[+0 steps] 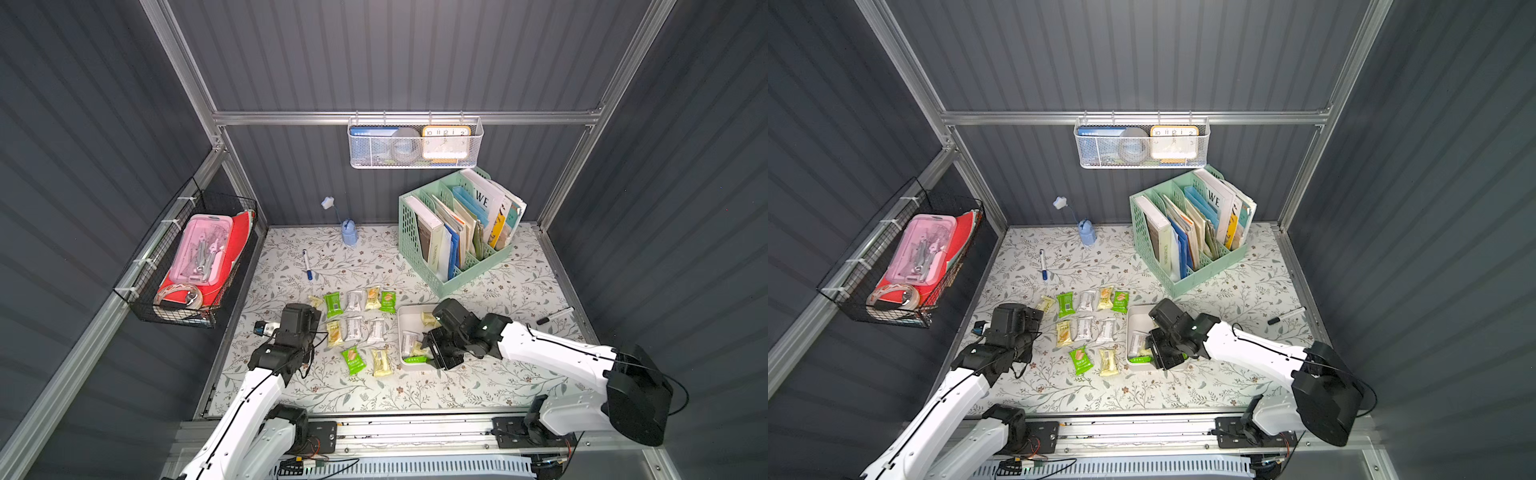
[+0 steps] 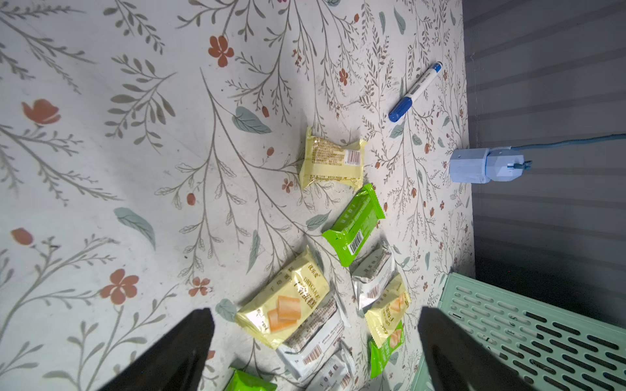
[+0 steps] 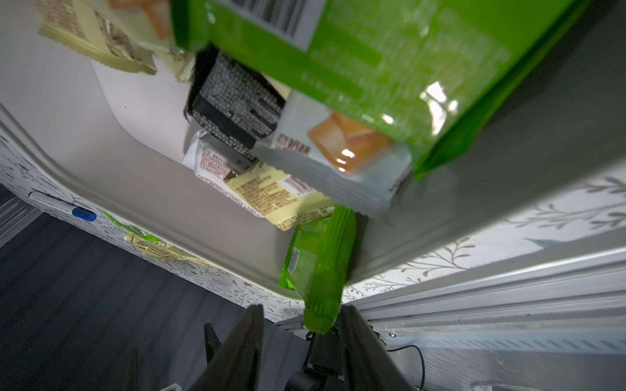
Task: Take the cookies out of the storage box
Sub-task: Pick up the cookie from the storage box.
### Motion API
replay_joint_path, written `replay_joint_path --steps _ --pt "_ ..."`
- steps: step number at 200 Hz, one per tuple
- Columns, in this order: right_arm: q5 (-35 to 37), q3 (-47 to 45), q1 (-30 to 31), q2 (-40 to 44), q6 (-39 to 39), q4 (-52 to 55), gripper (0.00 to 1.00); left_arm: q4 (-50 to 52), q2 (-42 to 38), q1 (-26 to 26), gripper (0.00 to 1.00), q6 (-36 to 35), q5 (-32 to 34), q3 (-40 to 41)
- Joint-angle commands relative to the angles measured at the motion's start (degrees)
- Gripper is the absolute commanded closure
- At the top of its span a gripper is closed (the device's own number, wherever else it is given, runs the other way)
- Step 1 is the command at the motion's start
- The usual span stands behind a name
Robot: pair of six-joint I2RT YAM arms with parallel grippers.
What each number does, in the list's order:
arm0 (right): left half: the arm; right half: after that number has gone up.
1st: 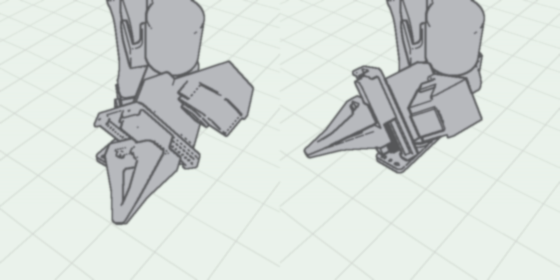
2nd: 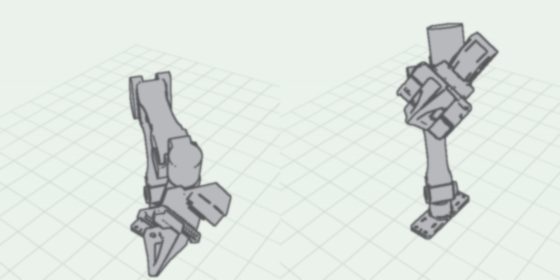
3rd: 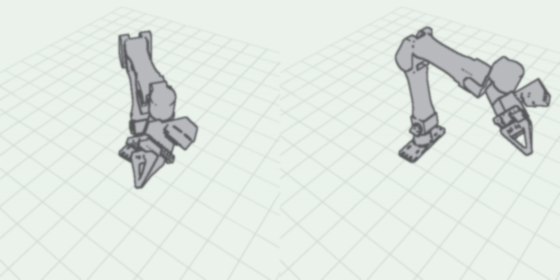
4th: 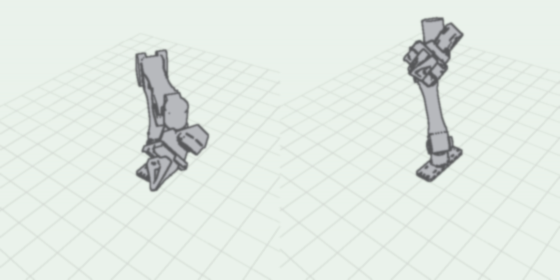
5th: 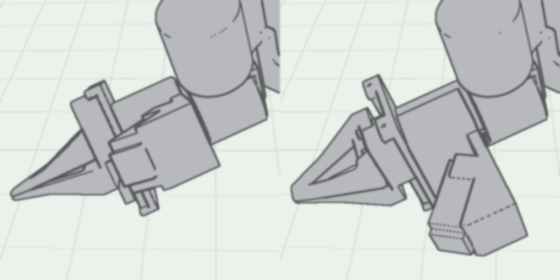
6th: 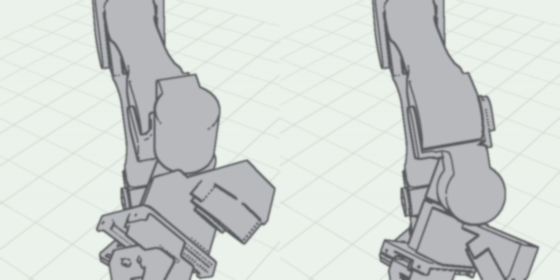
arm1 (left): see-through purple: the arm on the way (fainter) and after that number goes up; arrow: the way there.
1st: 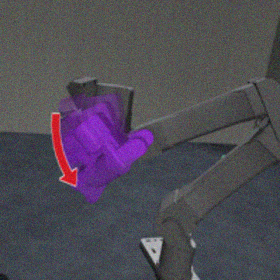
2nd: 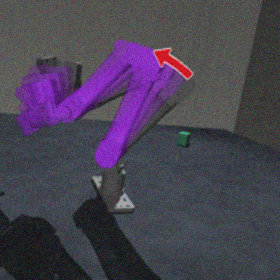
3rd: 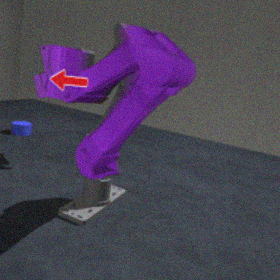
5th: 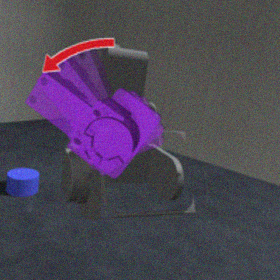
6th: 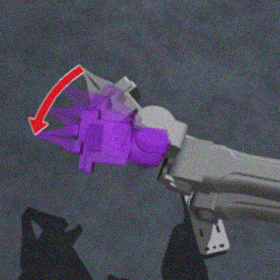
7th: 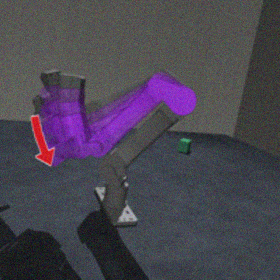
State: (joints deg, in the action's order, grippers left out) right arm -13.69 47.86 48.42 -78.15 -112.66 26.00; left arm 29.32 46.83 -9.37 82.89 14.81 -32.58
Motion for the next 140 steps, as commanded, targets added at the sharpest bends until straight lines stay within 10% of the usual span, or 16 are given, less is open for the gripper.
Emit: replay_joint_path --steps 1,140 --pt "0.09 -0.56 0.44 -0.75 -0.76 0.37 0.58 1.43 -0.45 0.32 0.0 0.63 0.4 0.43" --pt "-1.13 -0.75 1.23 -3.33 -0.89 -2.0 0.63 3.02 -2.64 0.36 0.0 1.86 0.9 1.56"
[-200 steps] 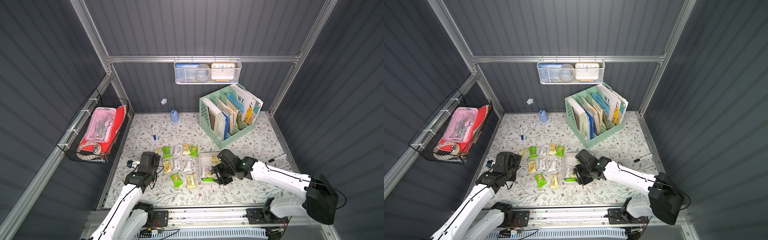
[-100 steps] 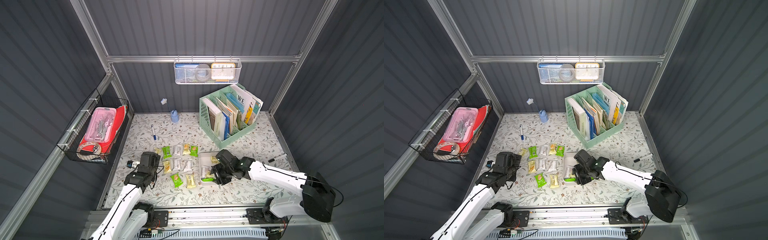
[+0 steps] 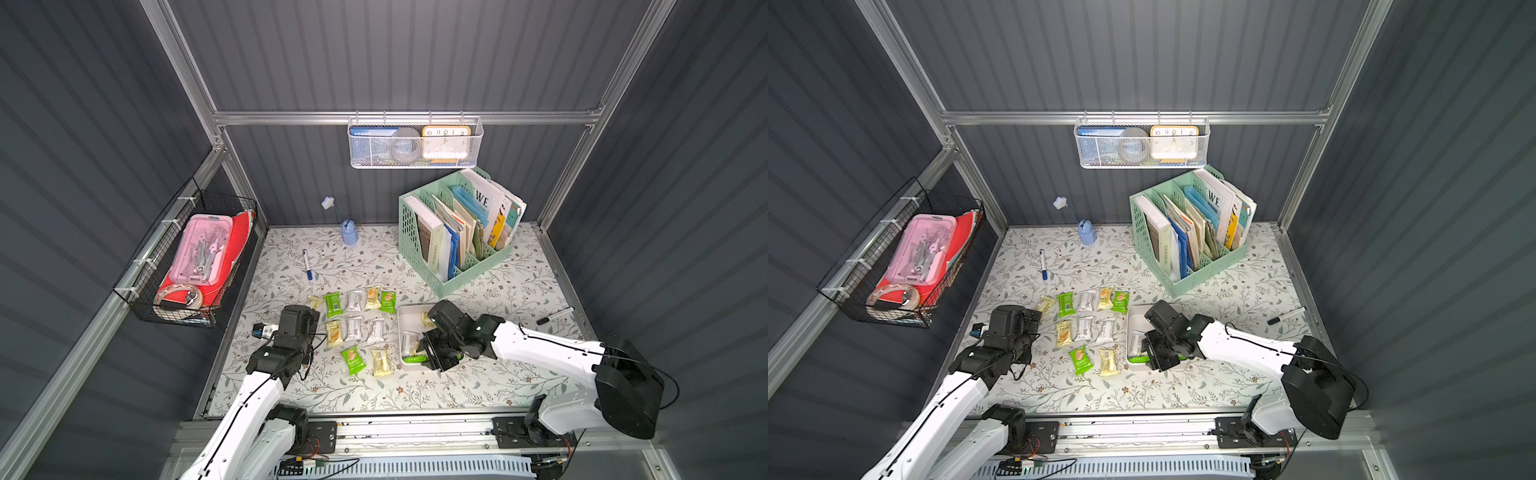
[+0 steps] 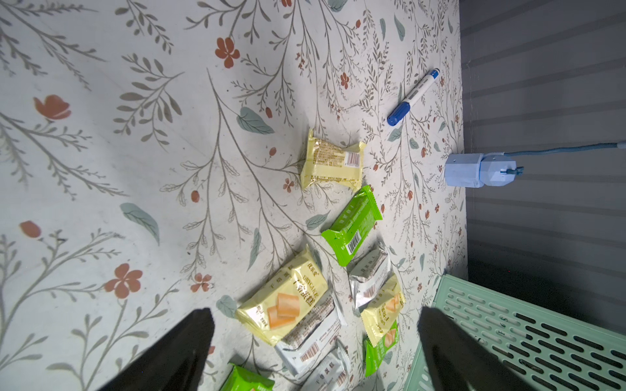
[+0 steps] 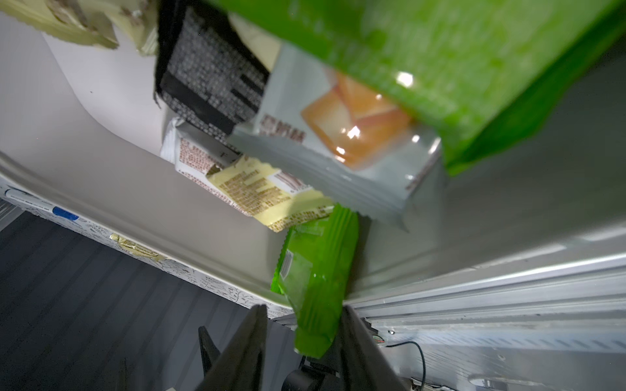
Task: Take the cookies out of the storage box
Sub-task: Pick up the cookie from the storage box.
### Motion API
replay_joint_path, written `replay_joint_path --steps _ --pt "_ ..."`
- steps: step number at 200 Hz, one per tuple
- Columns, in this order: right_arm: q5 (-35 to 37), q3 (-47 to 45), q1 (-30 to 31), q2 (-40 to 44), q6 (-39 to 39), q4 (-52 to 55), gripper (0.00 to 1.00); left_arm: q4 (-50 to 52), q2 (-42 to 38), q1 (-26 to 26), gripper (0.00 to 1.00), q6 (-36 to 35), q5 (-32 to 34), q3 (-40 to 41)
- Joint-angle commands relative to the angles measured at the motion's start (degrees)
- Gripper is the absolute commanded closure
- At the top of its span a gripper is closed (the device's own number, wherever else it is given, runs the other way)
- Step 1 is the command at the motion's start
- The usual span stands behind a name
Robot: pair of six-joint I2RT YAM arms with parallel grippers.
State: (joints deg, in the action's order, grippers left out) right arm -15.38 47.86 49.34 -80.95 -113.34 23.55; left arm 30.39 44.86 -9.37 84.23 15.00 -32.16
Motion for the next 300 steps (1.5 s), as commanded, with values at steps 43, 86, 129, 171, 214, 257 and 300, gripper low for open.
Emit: replay_joint_path --steps 43,86,129,171,214,257,300 --pt "2.9 -1.51 0.28 -0.18 -0.61 1.32 0.68 2.63 -1.09 0.31 0.0 1.07 1.4 1.36" --pt "3.11 -1.63 0.32 -0.35 -0.93 1.37 0.73 3.44 -1.36 0.31 0.0 1.62 2.0 1.41" --pt "3.16 -1.54 0.31 -0.17 -0.87 1.28 0.78 3.69 -1.58 0.31 0.01 1.91 2.13 1.49" --pt "3.09 -1.58 0.25 0.12 -0.57 1.23 0.81 4.14 -1.79 0.31 0.0 2.25 2.3 1.6" --pt "3.41 -1.36 0.26 1.38 -0.74 1.56 0.82 3.56 -1.1 0.31 0.0 2.34 2.29 1.71" --pt "3.94 -1.39 0.25 3.0 -0.91 2.19 0.83 3.09 -0.39 0.31 0.0 2.33 2.23 1.84" --pt "5.33 -2.0 0.23 4.12 -0.49 2.2 0.86 3.44 -1.0 0.31 0.0 2.36 2.59 2.19"
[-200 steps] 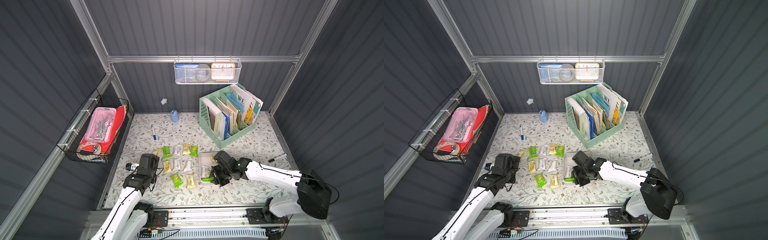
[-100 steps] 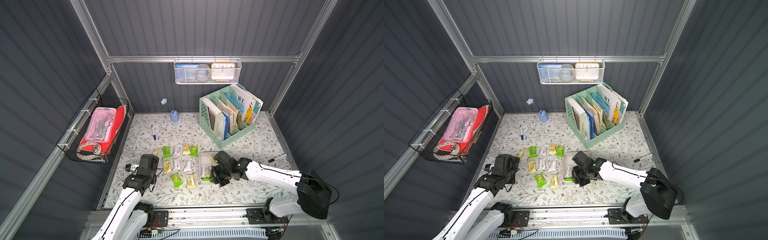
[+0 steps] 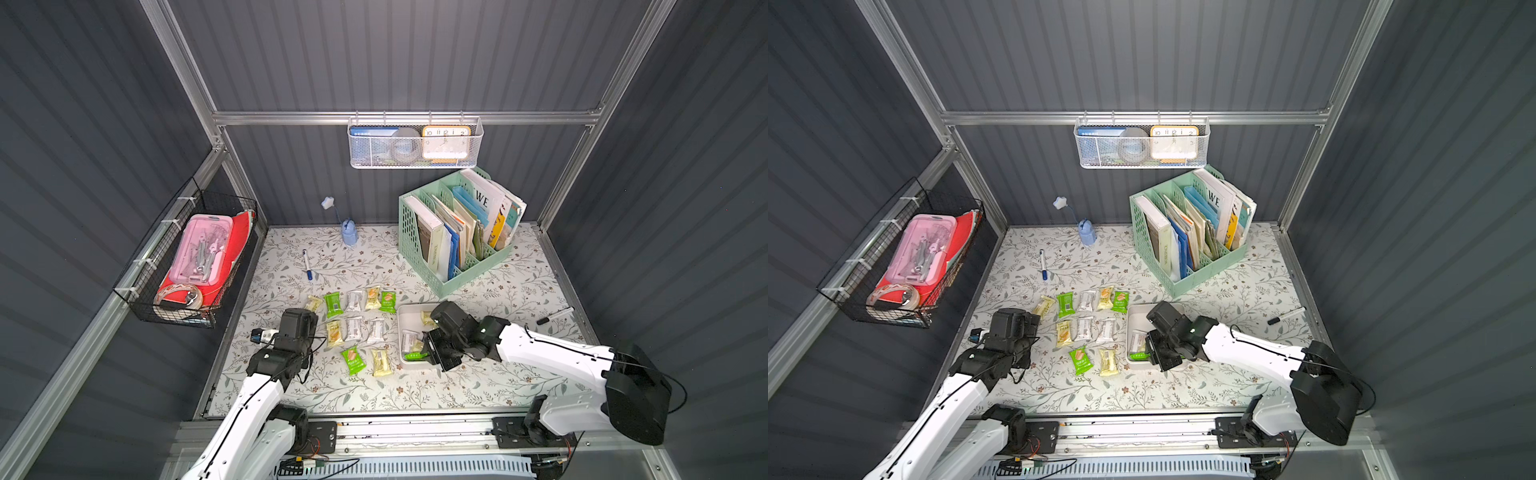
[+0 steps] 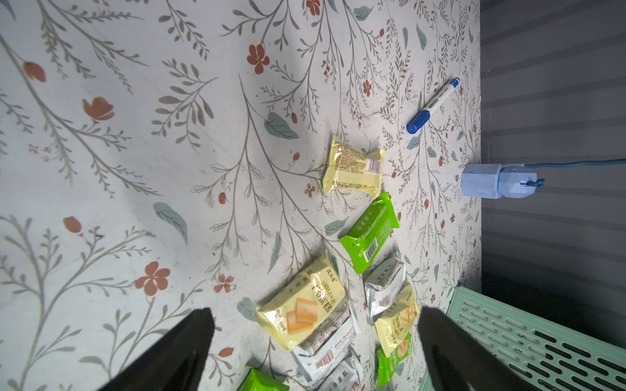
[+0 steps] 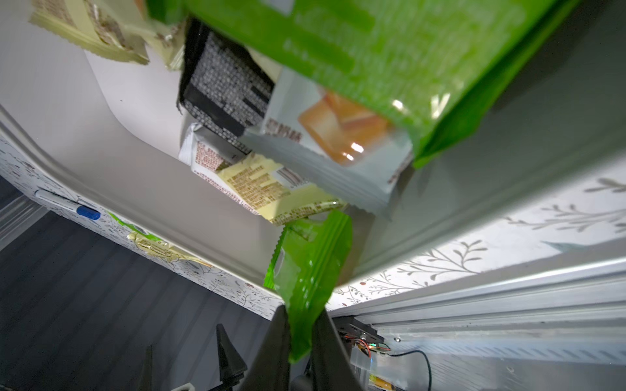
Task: Take the cookies out of the storage box
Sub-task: Pick up the cookie from the storage box.
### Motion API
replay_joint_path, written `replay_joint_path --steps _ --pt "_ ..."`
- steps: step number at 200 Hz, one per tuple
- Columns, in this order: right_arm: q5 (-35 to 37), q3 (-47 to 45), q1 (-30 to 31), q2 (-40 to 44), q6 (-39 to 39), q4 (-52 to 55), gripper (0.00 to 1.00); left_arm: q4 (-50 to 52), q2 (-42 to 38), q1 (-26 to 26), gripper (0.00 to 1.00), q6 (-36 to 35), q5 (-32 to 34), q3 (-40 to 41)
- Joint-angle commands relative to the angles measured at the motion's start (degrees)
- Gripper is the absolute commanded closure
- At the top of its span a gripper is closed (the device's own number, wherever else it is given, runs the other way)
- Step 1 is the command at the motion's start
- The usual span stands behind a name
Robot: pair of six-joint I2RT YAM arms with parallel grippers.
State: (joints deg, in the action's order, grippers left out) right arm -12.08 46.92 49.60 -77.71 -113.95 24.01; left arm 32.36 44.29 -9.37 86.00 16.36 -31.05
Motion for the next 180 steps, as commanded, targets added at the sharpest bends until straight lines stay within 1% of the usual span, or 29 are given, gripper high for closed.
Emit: replay_joint_path --steps 1,44,71,114,151,180 --pt "2.04 -1.09 -0.03 0.89 0.17 1.74 0.86 1.48 -0.48 0.31 0.0 0.58 1.27 1.08" --pt "3.63 -0.7 -0.03 2.29 2.99 3.57 0.91 1.92 -1.23 0.31 0.0 0.6 1.8 1.1" --pt "5.44 -0.35 -0.2 4.42 6.62 4.31 0.94 2.08 -1.23 0.31 0.0 0.13 2.26 0.66" --pt "7.12 2.0 -0.65 6.76 12.22 7.75 0.97 3.77 -1.22 0.31 0.0 -2.66 3.89 -1.69" --pt "7.96 6.84 -0.87 7.54 19.98 10.6 0.99 6.57 -1.93 0.31 0.0 -5.65 6.84 -4.91" --pt "7.5 10.02 -1.52 7.5 28.74 8.98 1.0 9.09 -2.44 0.31 0.01 -9.41 9.55 -8.83"
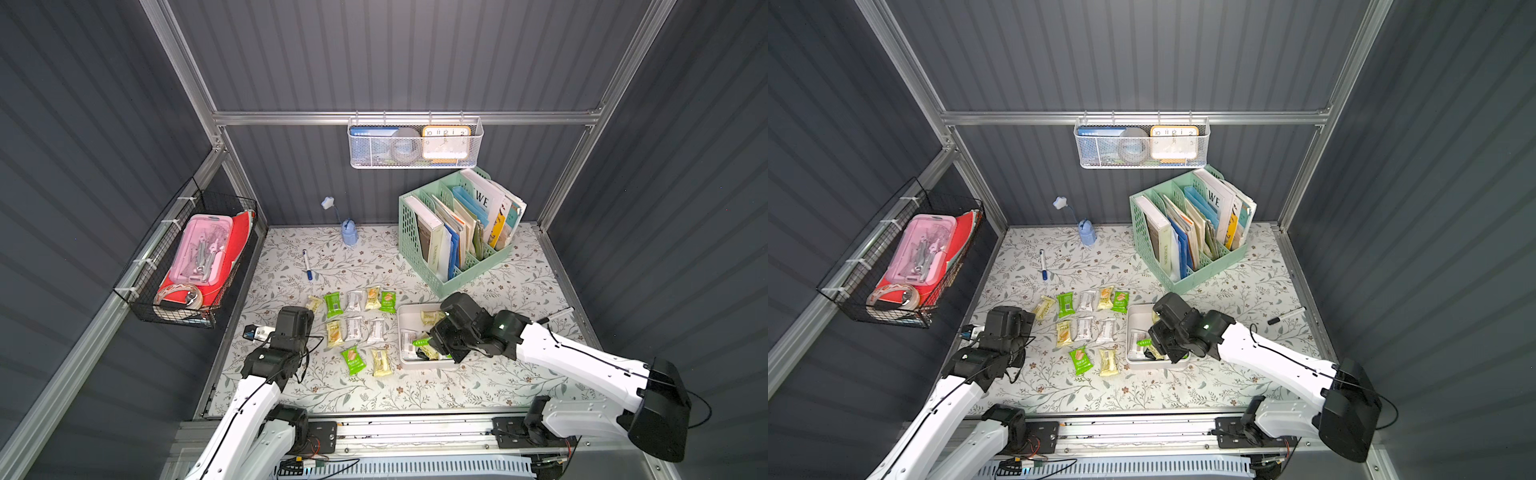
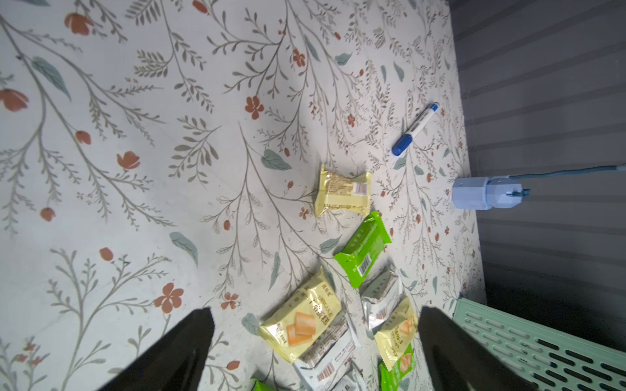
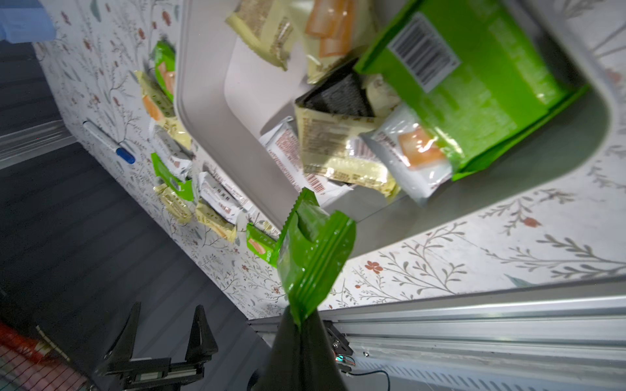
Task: Take the cookies out of the storage box
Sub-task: Pick up the cookie from the storage box, then place the cookie at the center of the board.
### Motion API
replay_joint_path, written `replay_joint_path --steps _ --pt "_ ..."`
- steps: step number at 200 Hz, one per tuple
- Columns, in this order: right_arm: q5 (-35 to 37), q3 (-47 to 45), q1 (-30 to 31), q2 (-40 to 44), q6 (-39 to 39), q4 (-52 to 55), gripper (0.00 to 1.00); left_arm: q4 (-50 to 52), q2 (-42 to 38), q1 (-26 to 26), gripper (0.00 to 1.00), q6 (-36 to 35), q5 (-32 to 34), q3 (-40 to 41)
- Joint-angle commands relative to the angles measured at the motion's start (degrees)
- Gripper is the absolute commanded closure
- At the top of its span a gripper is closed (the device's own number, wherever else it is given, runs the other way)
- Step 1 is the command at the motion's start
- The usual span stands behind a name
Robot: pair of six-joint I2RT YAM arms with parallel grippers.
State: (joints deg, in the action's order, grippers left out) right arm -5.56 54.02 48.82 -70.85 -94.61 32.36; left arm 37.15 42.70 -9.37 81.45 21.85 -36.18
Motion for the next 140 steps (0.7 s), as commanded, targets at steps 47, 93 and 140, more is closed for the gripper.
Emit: replay_joint_path --steps 47,93,140 --pt "-4.98 10.52 -1.2 -5.82 28.47 -5.97 1.0 11.14 -1.25 0.31 0.01 -8.35 8.45 -10.65" --pt "-18.93 21.03 -0.41 -18.9 41.24 -8.65 1.0 16.75 -4.82 0.31 0.01 -5.69 9.62 -11.97" --pt "-28.01 33.71 1.92 -34.17 54.07 -7.06 1.0 23.67 -9.85 0.31 0.01 -1.7 10.5 -13.15"
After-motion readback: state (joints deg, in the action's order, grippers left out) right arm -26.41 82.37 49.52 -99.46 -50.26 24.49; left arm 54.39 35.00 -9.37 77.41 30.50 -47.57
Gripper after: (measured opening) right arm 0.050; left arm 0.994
